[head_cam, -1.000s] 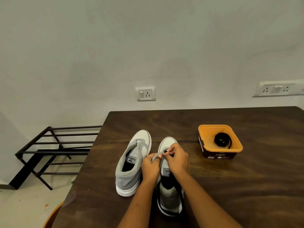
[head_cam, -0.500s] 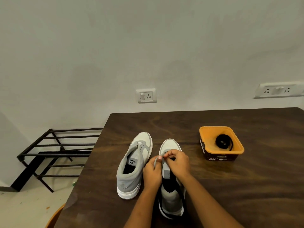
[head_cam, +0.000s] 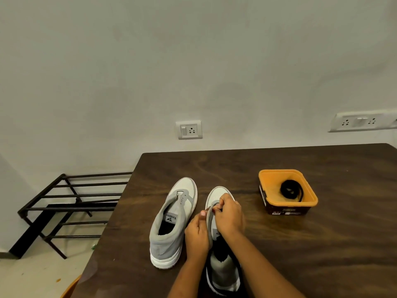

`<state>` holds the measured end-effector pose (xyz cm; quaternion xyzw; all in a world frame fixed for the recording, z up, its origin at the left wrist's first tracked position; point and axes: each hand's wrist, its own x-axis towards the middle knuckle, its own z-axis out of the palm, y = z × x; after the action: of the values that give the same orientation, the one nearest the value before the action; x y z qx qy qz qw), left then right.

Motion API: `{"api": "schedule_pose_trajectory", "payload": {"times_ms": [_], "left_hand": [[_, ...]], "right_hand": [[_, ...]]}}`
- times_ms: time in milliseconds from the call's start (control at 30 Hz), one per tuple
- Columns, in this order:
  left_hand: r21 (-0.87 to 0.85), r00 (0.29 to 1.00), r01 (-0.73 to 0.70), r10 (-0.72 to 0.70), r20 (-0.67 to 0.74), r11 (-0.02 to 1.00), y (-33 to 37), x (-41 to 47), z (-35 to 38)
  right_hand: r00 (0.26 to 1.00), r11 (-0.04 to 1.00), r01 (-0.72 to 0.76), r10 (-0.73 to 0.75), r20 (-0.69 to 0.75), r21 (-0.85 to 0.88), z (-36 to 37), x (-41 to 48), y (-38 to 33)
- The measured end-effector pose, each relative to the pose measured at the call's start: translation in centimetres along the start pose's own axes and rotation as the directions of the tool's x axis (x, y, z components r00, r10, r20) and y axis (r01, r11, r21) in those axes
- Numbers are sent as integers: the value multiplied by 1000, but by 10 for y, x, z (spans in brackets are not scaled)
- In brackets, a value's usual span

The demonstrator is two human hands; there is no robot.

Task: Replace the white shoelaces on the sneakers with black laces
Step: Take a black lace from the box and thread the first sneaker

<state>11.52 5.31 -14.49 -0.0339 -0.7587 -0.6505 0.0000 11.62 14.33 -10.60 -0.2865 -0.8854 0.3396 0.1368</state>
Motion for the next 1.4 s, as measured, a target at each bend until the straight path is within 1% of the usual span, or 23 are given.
{"api": "schedule_pose_trajectory", "payload": {"times_ms": [233, 400, 500, 567, 600, 633, 700, 733, 767, 800, 867, 900, 933, 967, 1000, 1033, 1067, 1133, 1200, 1267, 1300, 1333, 1400], "left_hand": [[255, 976, -41, -16, 217, 966, -3, 34, -6], [439, 977, -191, 127, 171, 878, 11, 35, -5], [465, 991, -133, 127, 46, 875, 9, 32, 0], [281, 996, 8, 18, -89, 960, 13, 29, 6], [73, 986, 101, -90, -140, 992, 19, 28, 9], [-199, 963, 191, -223, -151, 961, 30, 30, 11], [-672, 894, 274, -440, -86, 688, 58, 38, 9], [-774, 870, 250, -486, -85, 582, 72, 44, 4], [-811, 860, 216, -499, -105, 543, 84, 49, -4], [-802, 865, 201, -486, -125, 563, 94, 52, -14], [-631, 907, 224, -395, -143, 743, 102, 57, -34], [-416, 944, 231, -306, -122, 879, 102, 59, -41], [-100, 979, 189, -195, -52, 977, 98, 58, -45], [242, 990, 91, -115, 84, 966, 92, 57, -46], [505, 968, -29, -102, 229, 863, 83, 54, -44], [669, 937, -135, -125, 326, 731, 76, 49, -41], [757, 911, -198, -168, 377, 622, 70, 45, -36], [804, 878, -220, -247, 410, 552, 63, 38, -29], [704, 869, -131, -262, 421, 698, 60, 39, -26], [421, 887, 113, -283, 366, 900, 66, 40, -28], [220, 890, 254, -317, 329, 942, 72, 38, -27], [0, 894, 351, -335, 298, 936, 80, 37, -26], [-365, 926, 372, -314, 210, 853, 101, 40, -24]], "right_hand": [[997, 991, -73, 69, 37, 113, 3, 3, 7], [990, 974, -135, 126, 59, 182, 5, 3, 11], [984, 956, -163, 138, 114, 244, 5, 3, 14], [976, 947, -172, 128, 175, 271, 6, 3, 17], [972, 943, -176, 120, 204, 283, 7, 3, 20], [967, 940, -179, 115, 227, 289, 8, 2, 22], [961, 938, -186, 110, 255, 294, 8, 2, 24], [957, 933, -193, 110, 269, 303, 7, 2, 24], [952, 927, -202, 110, 287, 315, 5, 1, 23], [946, 920, -214, 112, 303, 328, 4, 2, 22], [937, 900, -240, 118, 328, 363, 0, 2, 21], [934, 891, -252, 123, 334, 378, -2, 2, 21], [933, 885, -259, 125, 338, 387, -3, 2, 21], [930, 883, -264, 127, 344, 389, -4, 1, 21], [928, 880, -265, 124, 350, 393, -5, 1, 21], [927, 878, -264, 117, 356, 399, -5, -1, 21], [928, 880, -255, 107, 357, 401, -4, -2, 22], [934, 901, -215, 77, 348, 378, -2, -5, 25], [938, 944, -155, 49, 342, 291, -3, -8, 28], [939, 975, -105, 33, 343, 195, -6, -11, 28], [937, 982, -93, 31, 347, 163, -7, -12, 30], [936, 988, -84, 33, 352, 131, -6, -13, 30], [932, 996, -62, 32, 362, 72, -7, -14, 29]]}}
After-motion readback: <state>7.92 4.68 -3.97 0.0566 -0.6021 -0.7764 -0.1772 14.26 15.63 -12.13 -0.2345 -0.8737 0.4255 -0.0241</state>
